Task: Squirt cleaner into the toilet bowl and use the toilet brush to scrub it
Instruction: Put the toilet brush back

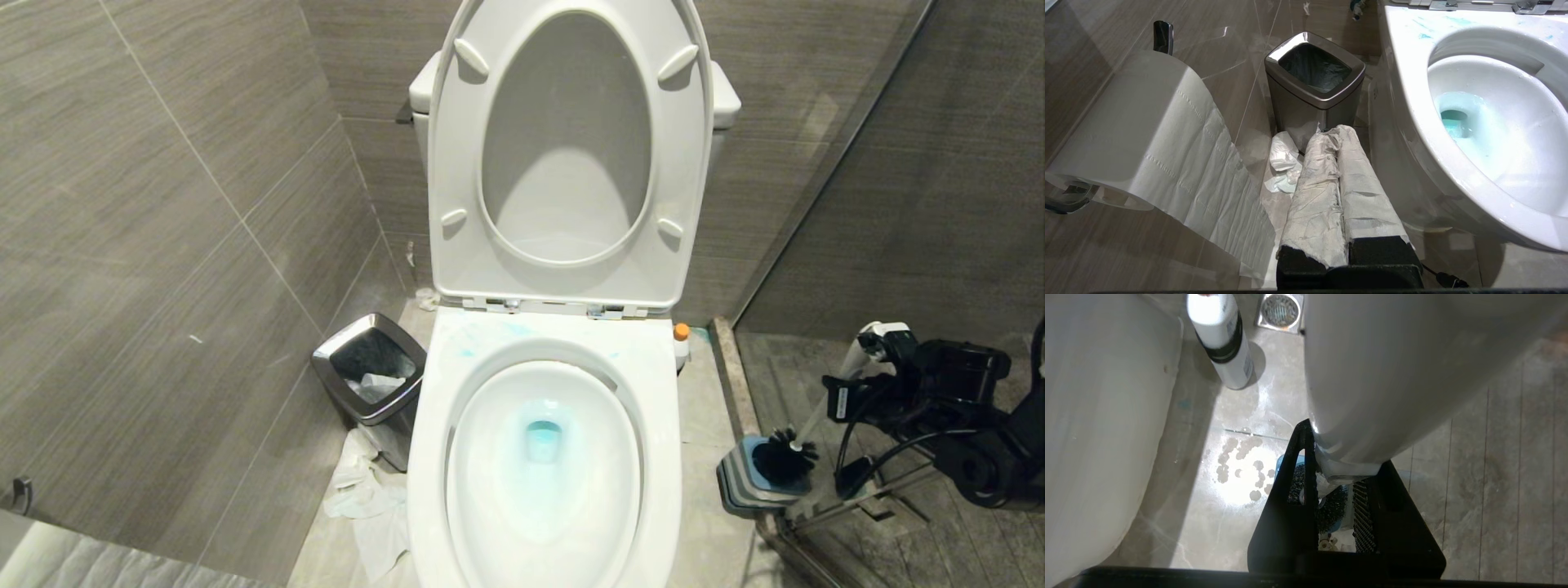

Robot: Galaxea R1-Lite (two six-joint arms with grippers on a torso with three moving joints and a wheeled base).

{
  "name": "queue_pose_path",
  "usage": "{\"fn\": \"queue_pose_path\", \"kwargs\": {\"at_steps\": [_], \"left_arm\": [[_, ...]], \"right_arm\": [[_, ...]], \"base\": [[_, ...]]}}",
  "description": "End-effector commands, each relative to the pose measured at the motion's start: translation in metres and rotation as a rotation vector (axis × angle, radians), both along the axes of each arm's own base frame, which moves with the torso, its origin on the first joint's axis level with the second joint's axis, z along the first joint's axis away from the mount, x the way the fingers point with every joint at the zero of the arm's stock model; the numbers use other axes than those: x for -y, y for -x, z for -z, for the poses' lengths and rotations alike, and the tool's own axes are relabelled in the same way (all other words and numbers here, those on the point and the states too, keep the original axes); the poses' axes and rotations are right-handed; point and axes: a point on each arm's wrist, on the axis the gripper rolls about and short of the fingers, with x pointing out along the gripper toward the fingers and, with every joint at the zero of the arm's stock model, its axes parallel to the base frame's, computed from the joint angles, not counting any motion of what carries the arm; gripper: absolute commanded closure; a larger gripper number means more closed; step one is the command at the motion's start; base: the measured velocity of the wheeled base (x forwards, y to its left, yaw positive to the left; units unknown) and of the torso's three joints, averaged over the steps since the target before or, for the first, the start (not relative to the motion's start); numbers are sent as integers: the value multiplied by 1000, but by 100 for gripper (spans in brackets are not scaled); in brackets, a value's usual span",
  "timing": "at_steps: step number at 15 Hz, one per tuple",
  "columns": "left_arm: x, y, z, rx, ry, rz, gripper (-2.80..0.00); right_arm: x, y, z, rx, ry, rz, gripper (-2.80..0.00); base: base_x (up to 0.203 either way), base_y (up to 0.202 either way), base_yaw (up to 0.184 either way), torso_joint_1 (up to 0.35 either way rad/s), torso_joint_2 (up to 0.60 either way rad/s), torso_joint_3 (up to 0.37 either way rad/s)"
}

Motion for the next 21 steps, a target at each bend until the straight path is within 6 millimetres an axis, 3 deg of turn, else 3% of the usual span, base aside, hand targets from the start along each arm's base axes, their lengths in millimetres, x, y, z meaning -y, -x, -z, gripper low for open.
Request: {"fn": "queue_pose_path", "kwargs": {"at_steps": [1,12,18,19,21], "left_arm": [[0,-1,2,-9,1,-1,0],[0,-1,2,-9,1,-1,0],[0,-1,2,-9,1,-1,0],[0,-1,2,-9,1,-1,0],[0,-1,2,-9,1,-1,0]], "right_arm": [[1,-4,13,-23,-5,0,0],[3,-11,63,-58,-17,6,0],[3,-12,76,-29,-7,5,0],[3,-13,76,-24,-9,6,-280],[3,-13,77,-27,-5,12,-280]], "base": [[0,0,0,0,0,0],[0,0,0,0,0,0],[0,0,0,0,0,0],[0,0,0,0,0,0],[0,0,0,0,0,0]]}}
